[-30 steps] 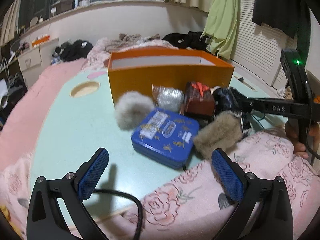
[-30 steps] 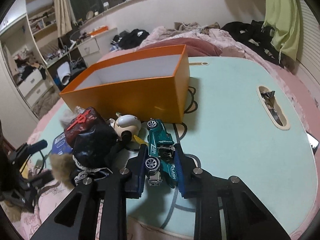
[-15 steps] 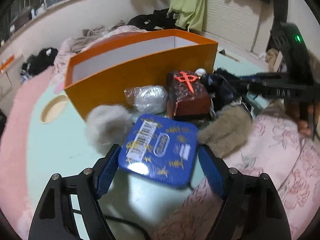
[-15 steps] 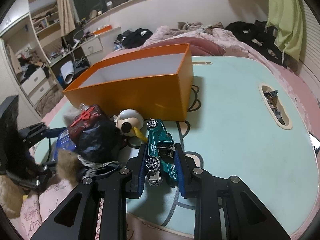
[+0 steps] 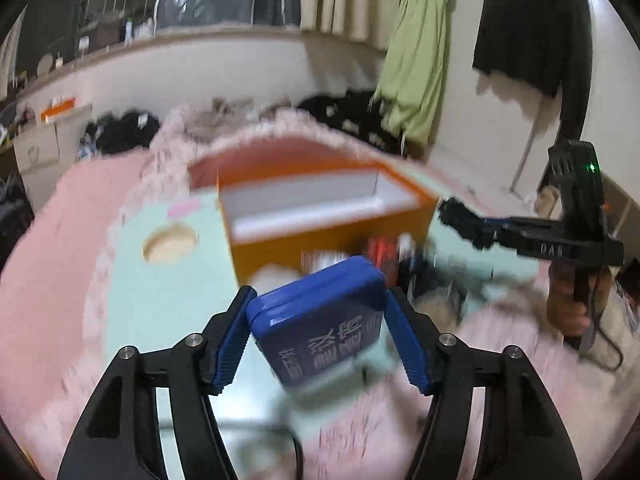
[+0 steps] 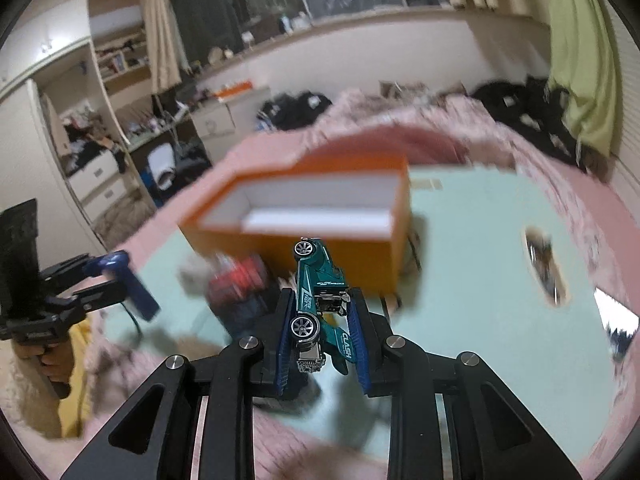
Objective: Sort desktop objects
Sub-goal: 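Place the green car into the orange box with right gripper while left gripper grasps the blue tin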
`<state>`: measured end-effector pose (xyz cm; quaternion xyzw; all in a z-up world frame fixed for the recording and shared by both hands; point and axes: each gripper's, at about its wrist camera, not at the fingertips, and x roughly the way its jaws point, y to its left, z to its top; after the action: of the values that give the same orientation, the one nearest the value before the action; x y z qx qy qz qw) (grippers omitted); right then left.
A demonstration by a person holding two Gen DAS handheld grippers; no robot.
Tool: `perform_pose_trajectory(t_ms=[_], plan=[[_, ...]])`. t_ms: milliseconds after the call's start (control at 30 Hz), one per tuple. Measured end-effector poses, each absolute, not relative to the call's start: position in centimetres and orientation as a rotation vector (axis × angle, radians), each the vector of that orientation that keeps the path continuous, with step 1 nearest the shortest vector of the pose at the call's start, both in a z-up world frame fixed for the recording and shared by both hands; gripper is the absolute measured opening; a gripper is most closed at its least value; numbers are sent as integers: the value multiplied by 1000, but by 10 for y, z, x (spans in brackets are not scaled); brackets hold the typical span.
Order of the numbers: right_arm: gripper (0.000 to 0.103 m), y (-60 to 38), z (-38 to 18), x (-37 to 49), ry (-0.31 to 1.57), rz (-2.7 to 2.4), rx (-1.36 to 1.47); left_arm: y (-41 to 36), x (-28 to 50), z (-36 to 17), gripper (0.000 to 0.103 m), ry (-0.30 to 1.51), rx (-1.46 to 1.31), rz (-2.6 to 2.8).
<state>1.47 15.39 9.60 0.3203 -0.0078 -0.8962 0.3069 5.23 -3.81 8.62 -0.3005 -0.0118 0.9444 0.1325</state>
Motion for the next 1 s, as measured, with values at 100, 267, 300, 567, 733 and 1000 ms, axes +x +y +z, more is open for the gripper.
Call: perform_pose_trajectory(t_ms=[100, 267, 300, 567, 733, 1000], plan=[[25, 131, 111, -11, 34, -2401, 855, -27, 17, 109, 21, -69, -850, 2736], [25, 105, 100, -61, 55, -2430, 962, -17, -57, 107, 21, -112, -944, 2814], [25, 103, 98, -67, 53, -2421, 986, -20, -59, 104, 21, -140, -958, 2800], [57, 116, 94, -59, -4, -2447, 975, -46, 17, 77, 77, -148, -976, 2826], [57, 130, 93, -31, -34, -2436, 911, -47, 38, 44, 77, -154, -1149, 2840], [57, 140, 78, -16, -64, -2423, 929, -26, 13, 9, 70, -65, -1327, 2863]])
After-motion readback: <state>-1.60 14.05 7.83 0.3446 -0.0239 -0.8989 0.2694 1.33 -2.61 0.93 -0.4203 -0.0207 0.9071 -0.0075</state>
